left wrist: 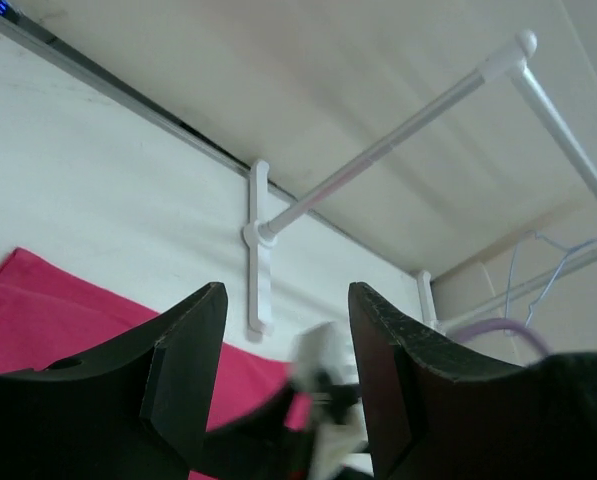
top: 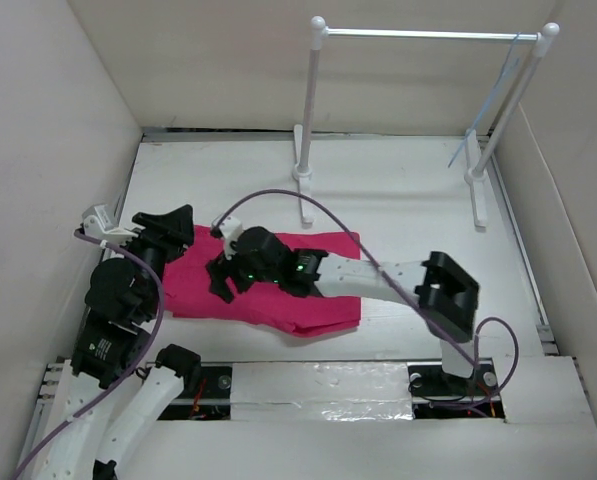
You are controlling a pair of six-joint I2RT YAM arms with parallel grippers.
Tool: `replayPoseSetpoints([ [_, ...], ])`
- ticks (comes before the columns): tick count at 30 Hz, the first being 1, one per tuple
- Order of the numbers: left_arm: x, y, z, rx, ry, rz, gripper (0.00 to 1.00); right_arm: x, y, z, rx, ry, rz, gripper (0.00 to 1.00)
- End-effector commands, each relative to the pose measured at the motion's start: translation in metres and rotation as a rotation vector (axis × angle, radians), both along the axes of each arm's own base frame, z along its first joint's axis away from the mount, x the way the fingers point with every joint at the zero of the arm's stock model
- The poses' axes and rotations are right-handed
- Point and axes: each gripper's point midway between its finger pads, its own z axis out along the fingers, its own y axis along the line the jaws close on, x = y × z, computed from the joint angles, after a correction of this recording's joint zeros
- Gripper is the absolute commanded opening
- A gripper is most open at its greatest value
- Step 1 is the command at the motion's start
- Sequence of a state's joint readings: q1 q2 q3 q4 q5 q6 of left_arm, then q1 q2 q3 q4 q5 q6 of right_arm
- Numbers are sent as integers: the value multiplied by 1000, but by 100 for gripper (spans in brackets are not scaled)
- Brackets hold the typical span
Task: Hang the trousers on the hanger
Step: Fold the trousers at the center of the board.
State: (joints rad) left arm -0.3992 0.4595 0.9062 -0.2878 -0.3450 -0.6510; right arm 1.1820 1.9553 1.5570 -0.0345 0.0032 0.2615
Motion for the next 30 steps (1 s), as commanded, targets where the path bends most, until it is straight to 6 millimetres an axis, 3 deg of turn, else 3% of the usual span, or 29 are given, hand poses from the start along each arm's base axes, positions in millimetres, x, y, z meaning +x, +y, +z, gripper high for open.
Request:
replayPoseSetpoints([
  [1,12,-19,-17,15,19,-74,49,23,-53,142,333,-148,-111,66],
  [2,19,-32,-29,26,49,-126,49,25,-76,101,257,-125,-156,48],
  [3,25,-40,-42,25,65,-153,49,34,-97,95,247,-133,-233,10],
  [4,30,-47,-53,26,86,-180,48,42,-127,109,283,-141,-289,0],
  [5,35,-63,-70,23,124,-246,46,41,-150,67,219,-95,-316,0],
  [6,41,-72,-91,5,138,-276,40,39,-165,59,215,-87,-321,0],
  [7,45,-79,-103,-5,148,-303,37,38,-187,64,234,-95,-347,0],
  [8,48,-92,-123,-7,194,-348,35,32,-199,51,217,-76,-368,0],
  [9,51,-102,-136,-14,197,-384,33,33,-227,10,127,-58,-447,0],
  [11,51,-131,-169,13,284,-456,28,43,-265,-7,104,-39,-570,17],
  [12,56,-140,-169,14,273,-453,27,44,-287,-34,39,-7,-618,38],
  [13,56,-152,-172,24,281,-477,25,48,-299,-42,35,13,-647,48],
  [14,60,-165,-193,65,337,-482,24,60,-319,-48,33,22,-700,58],
  [15,53,-192,-184,86,324,-540,24,64,-321,-52,55,36,-683,64],
  [16,52,-204,-189,116,342,-549,24,66,-328,-62,45,55,-691,72],
  [17,56,-210,-209,168,390,-506,23,70,-332,-66,37,63,-690,73],
  [18,47,-228,-208,185,389,-539,23,76,-340,-79,6,97,-709,74],
  [21,39,-249,-231,206,422,-592,23,88,-340,-90,-7,119,-719,74],
  [24,15,-266,-257,226,456,-643,22,99,-331,-98,41,165,-671,68],
  [25,2,-274,-264,239,467,-670,21,104,-334,-113,22,199,-683,66],
  [27,-10,-278,-283,263,505,-680,19,113,-324,-109,85,194,-642,63],
  [28,-17,-279,-291,270,523,-687,17,116,-323,-119,86,214,-638,53],
  [30,-30,-283,-304,291,539,-694,12,131,-322,-114,131,208,-624,24],
])
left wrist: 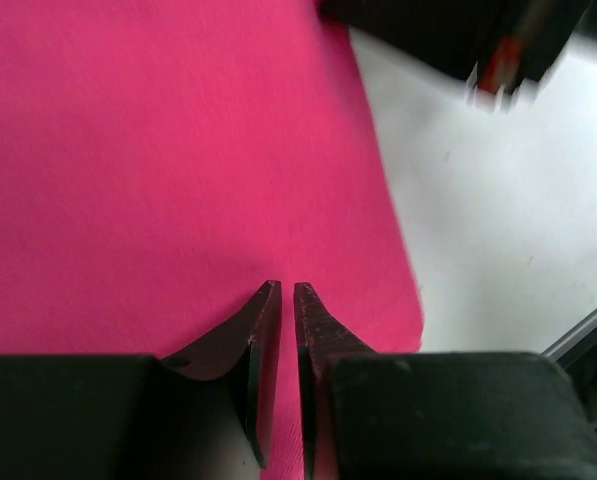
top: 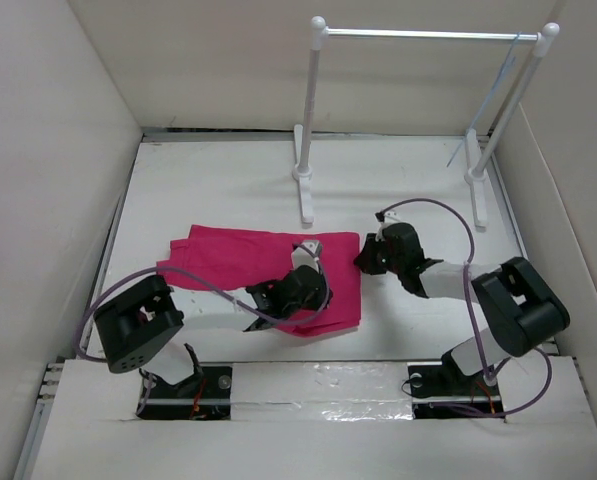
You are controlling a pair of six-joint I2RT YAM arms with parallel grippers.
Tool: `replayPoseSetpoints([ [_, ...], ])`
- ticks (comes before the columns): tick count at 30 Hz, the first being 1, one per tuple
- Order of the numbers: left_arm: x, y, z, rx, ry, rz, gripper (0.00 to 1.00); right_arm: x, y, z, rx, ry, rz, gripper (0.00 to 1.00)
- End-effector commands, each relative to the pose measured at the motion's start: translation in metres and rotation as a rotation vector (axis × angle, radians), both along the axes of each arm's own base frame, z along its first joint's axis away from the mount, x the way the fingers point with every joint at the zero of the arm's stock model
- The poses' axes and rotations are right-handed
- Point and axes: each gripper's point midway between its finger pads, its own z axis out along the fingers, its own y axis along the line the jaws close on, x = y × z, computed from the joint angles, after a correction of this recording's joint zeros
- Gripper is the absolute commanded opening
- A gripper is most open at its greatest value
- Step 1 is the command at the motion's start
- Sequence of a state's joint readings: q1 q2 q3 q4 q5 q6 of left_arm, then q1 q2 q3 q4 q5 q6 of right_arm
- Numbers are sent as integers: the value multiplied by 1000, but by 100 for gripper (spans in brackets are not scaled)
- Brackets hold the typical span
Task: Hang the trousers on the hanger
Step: Fold the trousers at the center of the board, then pick up the hanger from the clothesline.
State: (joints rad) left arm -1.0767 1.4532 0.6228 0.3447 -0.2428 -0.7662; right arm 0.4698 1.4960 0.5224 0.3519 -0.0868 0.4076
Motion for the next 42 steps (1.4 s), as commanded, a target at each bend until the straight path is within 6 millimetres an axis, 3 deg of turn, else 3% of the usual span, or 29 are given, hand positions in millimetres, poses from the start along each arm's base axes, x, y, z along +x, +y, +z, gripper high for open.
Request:
replayPoseSetpoints([
  [1,-12,-3,-13,-13,5,28,8,33,19,31,140,-111,51,7],
  [3,-23,-10,-20,-11,18,0,5,50,13,38,159,-145,14,0],
  [5,-26,-11,-26,9,10,6,1,68,15,53,180,-188,7,0],
  [6,-29,-11,-29,22,11,7,1,71,13,51,171,-168,5,0],
  [10,-32,-18,-18,24,-15,-3,1,86,4,74,131,-220,-28,7],
  [12,-26,-10,-12,42,-45,37,1,82,4,79,116,-214,-10,17],
  [15,-17,-4,11,65,-98,63,1,79,-12,107,73,-258,-41,55],
  [16,-11,-6,28,66,-137,63,1,75,-12,131,80,-314,-41,68],
  [18,-4,2,58,49,-201,95,0,69,-15,159,63,-353,-23,73],
  [19,-1,4,73,43,-238,95,0,65,-18,176,56,-384,-19,65],
  [20,2,8,97,3,-277,109,0,57,-22,213,62,-472,-13,48],
  [22,4,13,119,-21,-324,114,0,50,-35,261,61,-563,-59,6],
  [23,6,20,137,-40,-365,122,0,41,-48,294,69,-640,-99,0],
  [24,7,22,145,-55,-383,130,0,39,-64,309,45,-667,-149,0],
  [25,10,26,151,-63,-400,143,0,40,-86,339,28,-725,-255,0],
  [27,20,32,165,-81,-439,150,0,43,-126,364,-6,-764,-396,0],
  [29,28,35,165,-61,-464,163,0,47,-155,389,-31,-771,-504,0],
  [30,30,35,165,-53,-475,162,0,61,-166,384,-49,-738,-543,9],
  [31,34,36,166,-47,-480,170,0,68,-186,380,-77,-708,-590,49],
  [32,37,34,164,-34,-487,159,0,73,-193,398,-71,-729,-608,64],
  [33,39,32,169,-44,-513,156,0,80,-199,398,-74,-719,-621,74],
  [34,40,33,167,-10,-541,136,0,97,-206,386,-87,-677,-619,87],
  [35,40,32,166,-1,-552,121,0,106,-207,385,-88,-663,-608,90],
  [36,39,32,165,7,-557,114,0,112,-210,402,-77,-680,-608,91],
  [37,38,34,158,20,-551,107,5,128,-210,382,-100,-611,-603,91],
  [39,34,38,153,9,-545,102,11,138,-225,390,-138,-615,-639,91],
  [41,30,40,150,-14,-532,94,17,154,-245,375,-180,-560,-698,89],
  [42,28,40,152,-21,-529,91,17,158,-245,377,-185,-559,-698,89],
])
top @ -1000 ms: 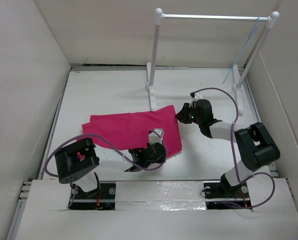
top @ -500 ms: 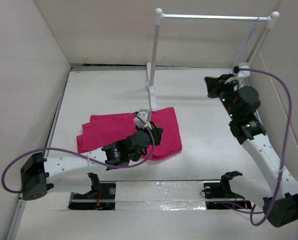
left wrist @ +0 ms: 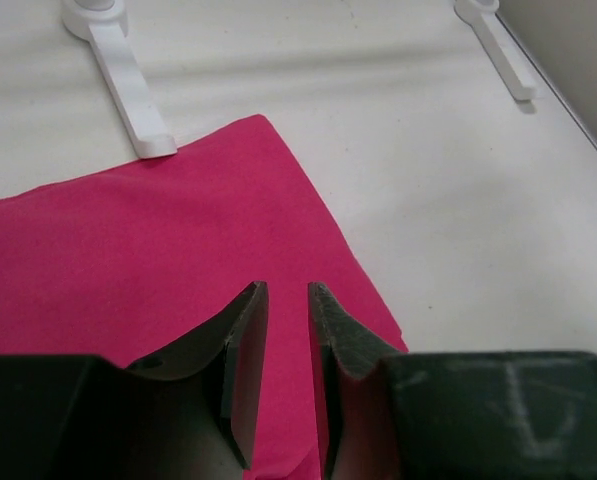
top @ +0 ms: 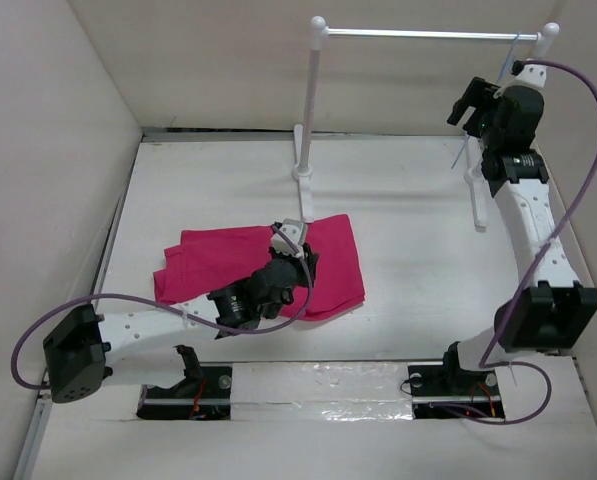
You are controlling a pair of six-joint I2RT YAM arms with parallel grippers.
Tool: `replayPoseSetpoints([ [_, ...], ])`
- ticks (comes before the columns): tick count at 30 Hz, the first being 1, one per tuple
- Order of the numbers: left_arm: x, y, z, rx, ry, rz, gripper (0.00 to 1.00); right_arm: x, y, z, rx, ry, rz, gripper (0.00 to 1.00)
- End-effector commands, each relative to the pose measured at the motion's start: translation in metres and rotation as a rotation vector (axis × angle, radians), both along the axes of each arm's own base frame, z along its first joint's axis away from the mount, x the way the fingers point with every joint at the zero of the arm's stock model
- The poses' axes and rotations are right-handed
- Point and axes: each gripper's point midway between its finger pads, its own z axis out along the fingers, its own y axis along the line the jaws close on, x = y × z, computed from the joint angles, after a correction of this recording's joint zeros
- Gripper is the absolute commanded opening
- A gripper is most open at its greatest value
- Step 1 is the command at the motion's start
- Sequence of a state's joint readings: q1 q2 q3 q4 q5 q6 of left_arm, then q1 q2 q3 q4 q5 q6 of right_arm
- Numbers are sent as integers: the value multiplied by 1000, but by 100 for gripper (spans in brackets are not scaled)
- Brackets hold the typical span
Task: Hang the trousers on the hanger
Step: Pick up the hanger from the clothesline.
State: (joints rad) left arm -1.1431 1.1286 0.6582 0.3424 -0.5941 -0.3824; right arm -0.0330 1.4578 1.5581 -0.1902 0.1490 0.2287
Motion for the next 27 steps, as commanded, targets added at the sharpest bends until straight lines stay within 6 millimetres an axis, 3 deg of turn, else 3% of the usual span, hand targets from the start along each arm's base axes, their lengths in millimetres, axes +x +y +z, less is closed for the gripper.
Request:
replayPoseSetpoints([
  [1,-4,2,19,-64,-40,-26,21,2,-27,8,-28,37,-86,86],
  [9,0,11,20,-48,-52,19,25,34,-47,-51,-15,173,-132,81],
  [12,2,13,22,-45,-51,34,25,45,-49,-66,-2,182,-96,67],
  [13,2,14,20,-43,-52,35,25,49,-47,-73,7,190,-63,47],
  [15,3,13,19,-42,-57,36,25,51,-44,-76,14,189,-44,34],
  [16,3,12,20,-40,-54,36,25,53,-44,-74,10,172,-45,20],
  [18,3,8,17,-28,-43,25,25,49,-43,-71,-1,160,-39,12],
  [19,2,7,16,-28,-41,22,25,48,-43,-64,-9,141,-32,3],
  [27,3,2,13,-23,-33,10,25,16,-36,8,-59,-37,-11,0],
])
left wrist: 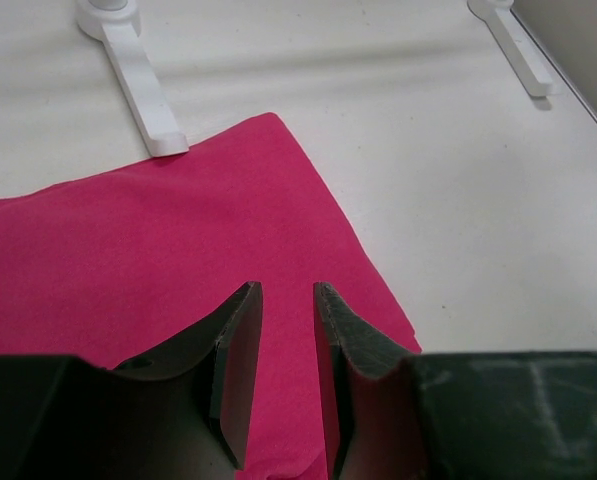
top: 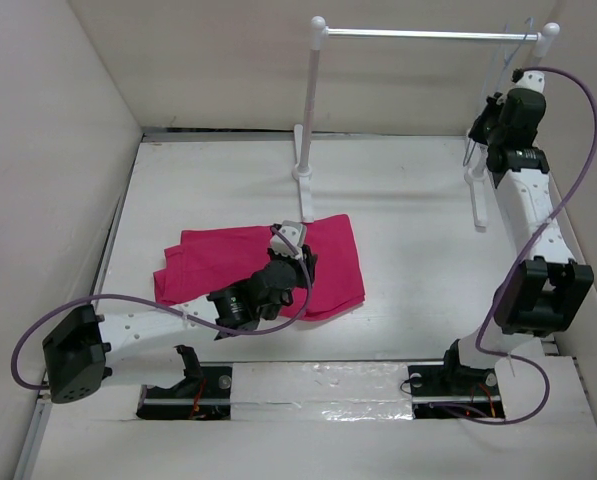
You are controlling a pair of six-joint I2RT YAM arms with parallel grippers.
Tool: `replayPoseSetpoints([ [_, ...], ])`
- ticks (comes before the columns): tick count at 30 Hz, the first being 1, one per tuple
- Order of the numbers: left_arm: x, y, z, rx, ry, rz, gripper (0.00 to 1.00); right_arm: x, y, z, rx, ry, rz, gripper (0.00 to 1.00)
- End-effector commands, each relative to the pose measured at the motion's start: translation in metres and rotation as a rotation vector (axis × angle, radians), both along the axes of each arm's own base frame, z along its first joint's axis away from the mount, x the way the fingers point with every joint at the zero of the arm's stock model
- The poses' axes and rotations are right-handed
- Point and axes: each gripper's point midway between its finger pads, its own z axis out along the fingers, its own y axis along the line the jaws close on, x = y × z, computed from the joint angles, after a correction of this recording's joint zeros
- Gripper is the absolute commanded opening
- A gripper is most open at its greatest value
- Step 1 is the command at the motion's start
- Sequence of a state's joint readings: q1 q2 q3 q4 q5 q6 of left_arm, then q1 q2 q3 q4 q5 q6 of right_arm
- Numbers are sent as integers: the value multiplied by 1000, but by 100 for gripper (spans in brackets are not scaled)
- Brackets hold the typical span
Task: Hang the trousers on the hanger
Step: Pick up the hanger from the clothesline.
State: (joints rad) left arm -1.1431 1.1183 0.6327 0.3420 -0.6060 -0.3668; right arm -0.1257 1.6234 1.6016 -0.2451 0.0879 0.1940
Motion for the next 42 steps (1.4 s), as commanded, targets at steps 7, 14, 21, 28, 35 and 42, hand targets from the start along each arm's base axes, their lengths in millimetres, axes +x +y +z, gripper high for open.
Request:
replayPoseSetpoints([
  [7,-2,6,34,-121,-75,-7,29,-35,14,79,-26,-236,43,0],
  [14,-3,1,32,-113,-66,-26,30,-56,40,31,43,-180,93,0],
  [21,-6,-3,33,-139,-73,-53,33,-91,91,-37,62,-107,185,0],
  [28,-10,-40,40,-243,-6,-173,40,-143,148,-124,52,22,353,0],
  [35,11,-101,64,-268,36,-199,41,-189,186,-173,59,94,481,0],
  [42,48,-154,54,-246,88,-187,39,-208,206,-193,43,130,506,0],
])
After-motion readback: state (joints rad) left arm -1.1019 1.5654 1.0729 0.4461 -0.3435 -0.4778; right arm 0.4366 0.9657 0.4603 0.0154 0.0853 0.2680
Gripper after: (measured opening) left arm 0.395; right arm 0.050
